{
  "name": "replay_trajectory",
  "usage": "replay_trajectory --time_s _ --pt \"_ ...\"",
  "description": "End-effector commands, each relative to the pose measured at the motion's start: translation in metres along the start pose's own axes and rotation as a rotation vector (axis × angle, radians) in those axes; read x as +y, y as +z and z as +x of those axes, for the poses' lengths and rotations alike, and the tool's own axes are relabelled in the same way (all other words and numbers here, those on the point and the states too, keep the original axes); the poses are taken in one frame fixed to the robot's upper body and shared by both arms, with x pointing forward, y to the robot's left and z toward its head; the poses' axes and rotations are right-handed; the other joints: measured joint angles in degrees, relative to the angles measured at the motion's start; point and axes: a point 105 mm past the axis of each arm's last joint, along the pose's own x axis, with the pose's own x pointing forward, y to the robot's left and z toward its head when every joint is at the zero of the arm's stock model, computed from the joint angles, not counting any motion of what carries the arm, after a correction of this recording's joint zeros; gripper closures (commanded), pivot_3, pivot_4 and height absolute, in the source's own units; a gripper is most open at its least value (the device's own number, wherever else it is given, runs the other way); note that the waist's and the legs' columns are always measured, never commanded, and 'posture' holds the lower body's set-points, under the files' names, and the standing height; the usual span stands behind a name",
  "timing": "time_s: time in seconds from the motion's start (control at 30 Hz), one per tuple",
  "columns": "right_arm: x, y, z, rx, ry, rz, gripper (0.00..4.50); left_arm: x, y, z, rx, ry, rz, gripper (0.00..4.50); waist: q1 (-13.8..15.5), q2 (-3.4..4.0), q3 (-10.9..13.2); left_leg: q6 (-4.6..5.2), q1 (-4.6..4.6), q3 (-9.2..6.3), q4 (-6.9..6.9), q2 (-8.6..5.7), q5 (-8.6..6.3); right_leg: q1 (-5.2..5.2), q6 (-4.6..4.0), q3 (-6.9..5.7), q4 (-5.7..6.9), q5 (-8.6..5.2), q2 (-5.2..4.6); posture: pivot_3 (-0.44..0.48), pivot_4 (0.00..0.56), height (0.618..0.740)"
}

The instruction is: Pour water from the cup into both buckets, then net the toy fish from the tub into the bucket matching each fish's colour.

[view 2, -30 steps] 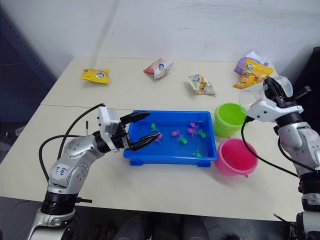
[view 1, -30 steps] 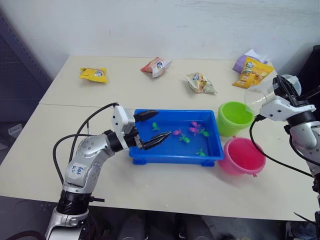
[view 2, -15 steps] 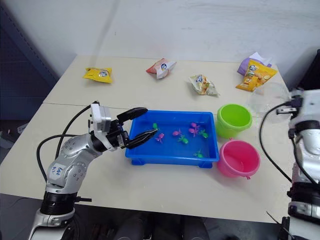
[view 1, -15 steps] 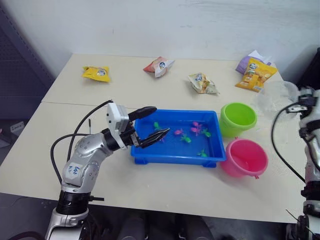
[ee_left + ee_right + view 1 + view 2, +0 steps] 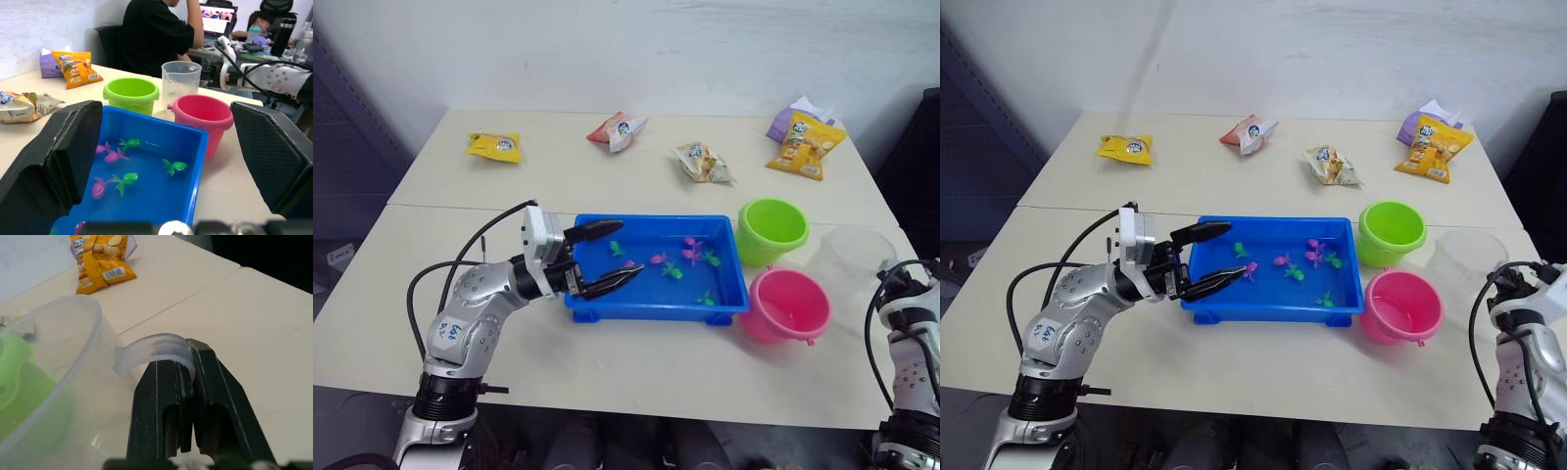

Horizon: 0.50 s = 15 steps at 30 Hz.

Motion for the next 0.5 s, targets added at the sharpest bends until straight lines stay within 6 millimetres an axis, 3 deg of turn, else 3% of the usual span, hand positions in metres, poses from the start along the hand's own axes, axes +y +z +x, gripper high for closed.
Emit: replay_trajectory --time_s 0.03,0.2,0.33,0.5 --pt "-0.003 0.009 0.000 -0.056 -0.003 -0.009 4.47 -0.002 0.008 0.003 -0.013 -0.027 0.040 0.00 0.0 0.00 0.0 0.00 -0.01 0.00 0.00 0.00 0.00 -0.01 0.00 0.00 0.00 0.00 0.00 0.000 0.150 0.740" --pt "-0.010 0.006 -0.011 -0.116 0.017 -0.015 4.47 0.001 0.006 -0.002 0.035 -0.029 0.067 0.00 0.1 0.00 0.0 0.01 0.01 -0.01 -0.04 0.01 0.00 -0.01 0.00 0.00 0.00 0.00 0.01 0.000 0.150 0.740" --pt "-0.016 0.004 -0.022 -0.081 0.006 -0.037 2.94 0.005 0.005 -0.008 0.056 -0.018 0.069 0.00 0.2 0.00 0.0 0.03 0.00 -0.01 -0.04 0.00 -0.02 0.00 0.00 0.01 -0.03 0.00 -0.02 0.000 0.150 0.740" --pt "-0.020 0.006 -0.040 -0.008 0.012 -0.068 0.68 0.005 0.001 -0.018 0.086 -0.010 0.062 0.00 0.1 0.01 0.0 0.04 0.01 -0.02 -0.07 0.02 -0.03 -0.01 -0.01 0.01 -0.04 -0.01 -0.03 0.000 0.150 0.740"
